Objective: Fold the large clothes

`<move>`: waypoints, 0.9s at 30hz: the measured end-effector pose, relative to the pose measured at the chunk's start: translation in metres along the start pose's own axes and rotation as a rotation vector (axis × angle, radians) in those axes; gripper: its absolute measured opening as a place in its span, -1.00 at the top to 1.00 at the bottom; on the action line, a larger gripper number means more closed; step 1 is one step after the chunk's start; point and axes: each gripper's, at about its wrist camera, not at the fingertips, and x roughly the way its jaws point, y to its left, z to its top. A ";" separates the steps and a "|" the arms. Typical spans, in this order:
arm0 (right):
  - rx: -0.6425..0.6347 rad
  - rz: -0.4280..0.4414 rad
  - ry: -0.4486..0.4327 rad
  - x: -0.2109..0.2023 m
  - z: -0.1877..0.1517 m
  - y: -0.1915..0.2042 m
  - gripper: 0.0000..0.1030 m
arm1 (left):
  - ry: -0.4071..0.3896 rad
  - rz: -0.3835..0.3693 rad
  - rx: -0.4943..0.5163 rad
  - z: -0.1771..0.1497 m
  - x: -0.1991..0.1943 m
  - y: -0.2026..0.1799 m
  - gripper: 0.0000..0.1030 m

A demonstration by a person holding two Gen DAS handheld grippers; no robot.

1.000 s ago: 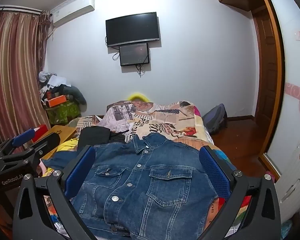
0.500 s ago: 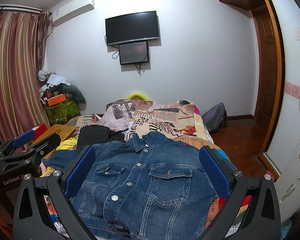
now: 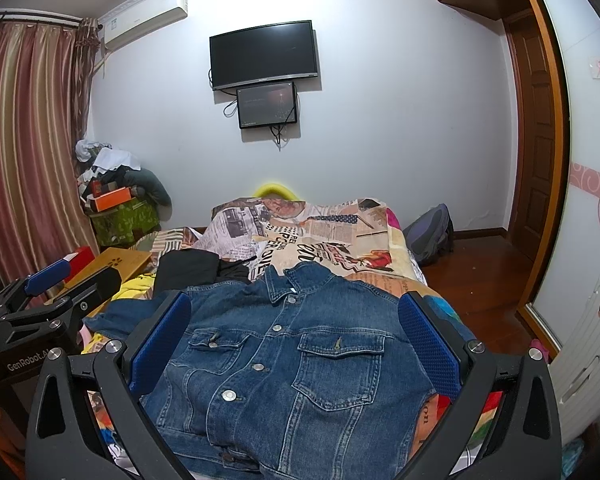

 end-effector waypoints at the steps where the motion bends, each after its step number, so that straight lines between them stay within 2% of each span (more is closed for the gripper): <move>1: 0.001 -0.001 0.000 0.000 0.000 0.000 -1.00 | 0.001 0.001 0.001 0.000 0.000 -0.001 -1.00; 27: 0.006 0.003 0.007 0.004 -0.001 0.001 -1.00 | 0.006 0.001 0.005 0.000 0.003 -0.001 -1.00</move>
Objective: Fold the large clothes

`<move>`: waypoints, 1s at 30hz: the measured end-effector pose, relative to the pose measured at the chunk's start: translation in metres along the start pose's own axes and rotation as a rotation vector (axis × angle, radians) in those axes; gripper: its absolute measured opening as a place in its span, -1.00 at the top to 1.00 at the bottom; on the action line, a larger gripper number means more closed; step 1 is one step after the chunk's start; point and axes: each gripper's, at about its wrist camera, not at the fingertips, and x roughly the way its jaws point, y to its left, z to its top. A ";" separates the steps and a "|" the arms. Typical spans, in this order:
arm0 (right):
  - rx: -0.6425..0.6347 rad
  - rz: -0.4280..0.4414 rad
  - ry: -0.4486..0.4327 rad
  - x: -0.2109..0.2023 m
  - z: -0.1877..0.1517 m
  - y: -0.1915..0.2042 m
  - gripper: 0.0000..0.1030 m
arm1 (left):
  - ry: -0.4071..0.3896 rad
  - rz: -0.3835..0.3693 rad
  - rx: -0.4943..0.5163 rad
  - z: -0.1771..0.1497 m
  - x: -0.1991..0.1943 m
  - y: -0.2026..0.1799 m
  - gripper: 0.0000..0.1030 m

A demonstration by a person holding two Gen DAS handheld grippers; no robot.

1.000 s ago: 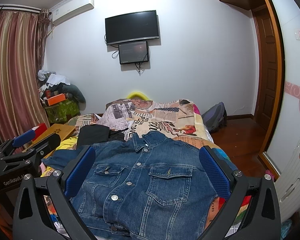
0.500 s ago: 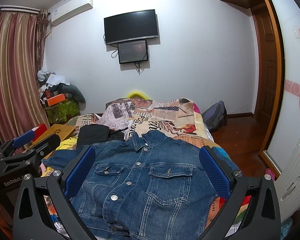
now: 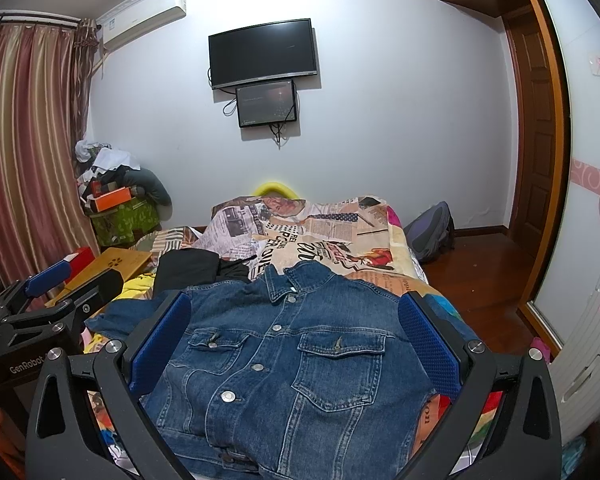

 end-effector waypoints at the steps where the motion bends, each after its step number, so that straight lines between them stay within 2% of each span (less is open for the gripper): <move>1: 0.001 -0.001 0.000 0.000 0.000 -0.001 -1.00 | -0.001 0.000 0.000 0.000 0.000 0.000 -1.00; 19: -0.001 -0.004 0.014 0.004 0.001 0.000 -1.00 | 0.014 0.002 -0.002 0.001 0.006 0.002 -1.00; 25: 0.000 -0.017 0.042 0.016 0.001 -0.002 -1.00 | 0.038 0.011 -0.017 -0.001 0.022 0.012 -1.00; 30: 0.002 -0.039 0.080 0.034 0.002 -0.006 -1.00 | 0.058 0.047 -0.029 0.000 0.043 0.026 -1.00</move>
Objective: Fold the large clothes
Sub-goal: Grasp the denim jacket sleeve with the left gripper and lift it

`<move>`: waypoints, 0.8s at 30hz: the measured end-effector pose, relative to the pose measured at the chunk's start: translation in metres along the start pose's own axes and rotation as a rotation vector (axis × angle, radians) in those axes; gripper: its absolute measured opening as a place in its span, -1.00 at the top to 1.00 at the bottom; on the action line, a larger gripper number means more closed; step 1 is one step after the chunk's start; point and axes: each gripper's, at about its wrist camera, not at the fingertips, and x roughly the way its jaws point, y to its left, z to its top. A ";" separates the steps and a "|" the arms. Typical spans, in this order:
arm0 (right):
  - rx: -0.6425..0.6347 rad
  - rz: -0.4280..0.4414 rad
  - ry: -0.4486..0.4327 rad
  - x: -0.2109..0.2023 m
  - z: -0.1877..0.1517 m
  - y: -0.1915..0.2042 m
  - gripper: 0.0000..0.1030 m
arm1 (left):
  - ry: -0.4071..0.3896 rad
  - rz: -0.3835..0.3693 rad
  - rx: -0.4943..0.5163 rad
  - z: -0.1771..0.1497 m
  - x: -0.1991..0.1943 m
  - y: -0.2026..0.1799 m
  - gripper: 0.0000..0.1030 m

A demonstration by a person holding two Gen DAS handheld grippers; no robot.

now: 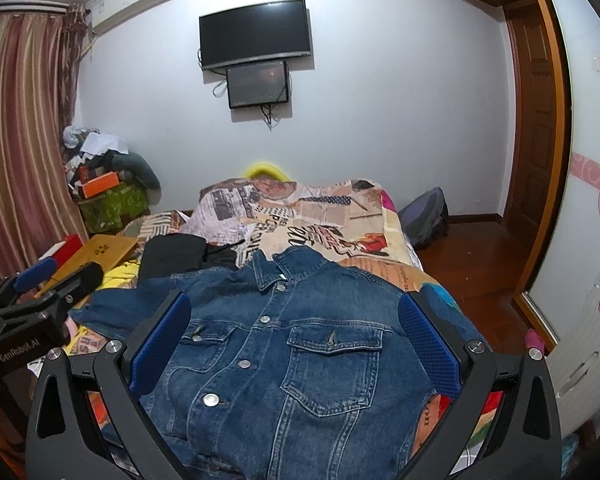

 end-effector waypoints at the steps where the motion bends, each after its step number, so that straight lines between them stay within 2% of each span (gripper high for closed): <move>1: 0.000 -0.003 0.007 0.003 0.001 -0.001 -1.00 | 0.004 0.010 -0.006 0.000 0.005 0.004 -1.00; 6: -0.005 -0.028 0.047 0.026 0.004 -0.002 -1.00 | 0.029 0.078 -0.045 0.002 0.034 0.037 -1.00; 9: -0.007 -0.042 0.073 0.042 0.006 -0.004 -1.00 | 0.044 0.150 -0.062 0.003 0.054 0.064 -1.00; 13: -0.018 -0.067 0.111 0.062 0.008 -0.005 -1.00 | 0.059 0.262 -0.131 0.002 0.077 0.115 -1.00; 17: -0.034 -0.098 0.145 0.083 0.009 -0.006 -1.00 | 0.098 0.424 -0.181 -0.007 0.105 0.168 -1.00; 20: -0.037 -0.110 0.173 0.097 0.008 -0.006 -1.00 | 0.161 0.473 -0.237 -0.021 0.126 0.209 -1.00; 24: -0.043 -0.121 0.214 0.117 0.007 -0.006 -1.00 | 0.267 0.468 -0.384 -0.047 0.152 0.262 -1.00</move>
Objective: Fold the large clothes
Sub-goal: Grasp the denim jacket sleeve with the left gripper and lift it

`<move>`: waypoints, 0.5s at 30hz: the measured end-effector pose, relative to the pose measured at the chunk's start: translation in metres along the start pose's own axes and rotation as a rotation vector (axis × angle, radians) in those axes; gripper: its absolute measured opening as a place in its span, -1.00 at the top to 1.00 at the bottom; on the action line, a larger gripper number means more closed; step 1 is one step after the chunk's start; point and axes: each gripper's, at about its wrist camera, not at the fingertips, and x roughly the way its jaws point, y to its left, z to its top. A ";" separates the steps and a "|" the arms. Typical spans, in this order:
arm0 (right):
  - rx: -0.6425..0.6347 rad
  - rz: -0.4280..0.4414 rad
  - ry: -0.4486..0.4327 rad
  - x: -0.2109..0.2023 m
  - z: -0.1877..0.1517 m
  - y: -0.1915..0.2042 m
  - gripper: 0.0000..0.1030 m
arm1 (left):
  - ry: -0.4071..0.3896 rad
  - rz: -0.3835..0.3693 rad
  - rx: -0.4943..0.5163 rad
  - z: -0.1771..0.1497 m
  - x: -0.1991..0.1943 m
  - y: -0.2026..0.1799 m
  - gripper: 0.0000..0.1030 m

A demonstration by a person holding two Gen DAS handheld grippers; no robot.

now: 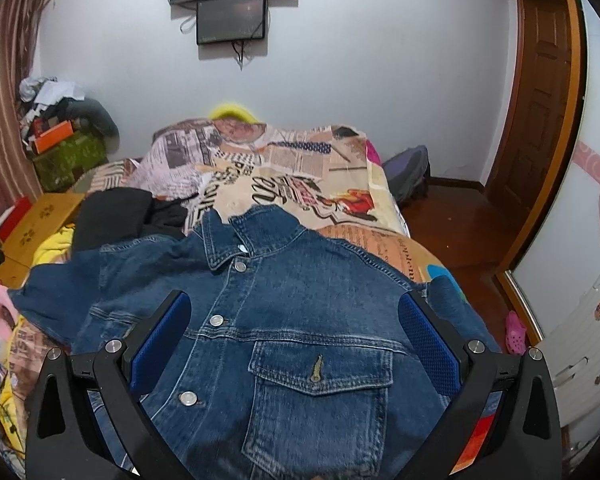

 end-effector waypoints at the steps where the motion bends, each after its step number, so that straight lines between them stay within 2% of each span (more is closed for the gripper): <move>1: -0.003 -0.003 0.004 0.003 0.000 0.000 -1.00 | 0.042 -0.005 -0.048 -0.001 0.014 0.014 -1.00; 3: -0.007 -0.014 0.020 0.009 -0.001 0.002 -1.00 | 0.109 -0.014 -0.129 -0.006 0.037 0.037 -1.00; 6: -0.006 -0.014 0.056 0.020 -0.001 0.002 -1.00 | 0.180 0.024 -0.208 -0.015 0.067 0.065 -1.00; 9: 0.008 -0.007 0.092 0.031 -0.002 0.000 -1.00 | 0.232 0.060 -0.281 -0.022 0.090 0.090 -0.78; 13: 0.025 0.005 0.132 0.042 -0.001 0.000 -1.00 | 0.285 0.006 -0.402 -0.029 0.116 0.119 -0.62; 15: 0.031 0.008 0.144 0.047 -0.001 0.001 -1.00 | 0.301 -0.025 -0.455 -0.032 0.128 0.131 -0.47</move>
